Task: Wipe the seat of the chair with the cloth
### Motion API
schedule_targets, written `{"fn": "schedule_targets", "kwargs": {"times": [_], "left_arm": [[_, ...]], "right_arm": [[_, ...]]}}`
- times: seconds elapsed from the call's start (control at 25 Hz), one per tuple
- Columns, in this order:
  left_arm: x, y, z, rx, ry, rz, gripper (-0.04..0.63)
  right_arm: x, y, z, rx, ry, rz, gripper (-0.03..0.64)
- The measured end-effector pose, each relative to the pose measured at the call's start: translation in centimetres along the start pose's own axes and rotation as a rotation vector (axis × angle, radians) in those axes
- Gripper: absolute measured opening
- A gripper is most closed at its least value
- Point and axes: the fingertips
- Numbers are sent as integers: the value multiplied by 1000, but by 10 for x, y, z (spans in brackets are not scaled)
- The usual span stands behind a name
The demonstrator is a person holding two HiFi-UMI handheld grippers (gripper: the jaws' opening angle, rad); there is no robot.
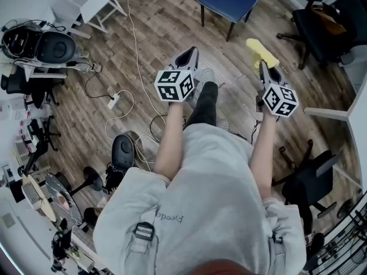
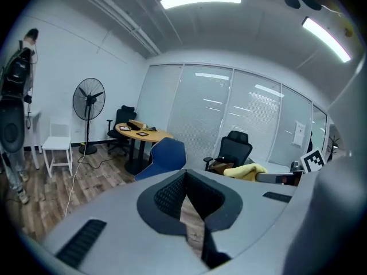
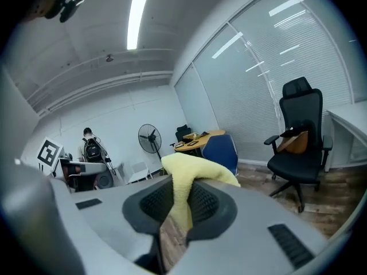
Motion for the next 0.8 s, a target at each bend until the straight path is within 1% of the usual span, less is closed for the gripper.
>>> {"fn": "schedule_targets", "kwargs": {"times": [0.16, 0.32, 0.4, 0.52, 0.64, 0.8], "left_arm": [[21, 35, 16, -2, -13, 1, 26], [51, 84, 30, -19, -17, 0, 26], [74, 110, 41, -21, 0, 4, 26], [121, 150, 64, -20, 12, 11, 26], [163, 188, 98, -25, -17, 20, 26], [194, 236, 143, -26, -51, 49, 26]], "right_arm": [[14, 25, -24, -23, 11, 12, 64], [36, 61, -50, -49, 1, 29, 64], [57, 83, -63, -50, 5, 29, 63], [98, 122, -80, -51, 18, 40, 63], [133, 168, -89, -57, 17, 88, 63], [167, 227, -106, -61, 69, 104, 63]]}}
Point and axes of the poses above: the fingertips, and each gripper's own axes: y forward along the fingers, z to its left, x out of its top, and after that the axes turned 15 degrees about z, right-handed
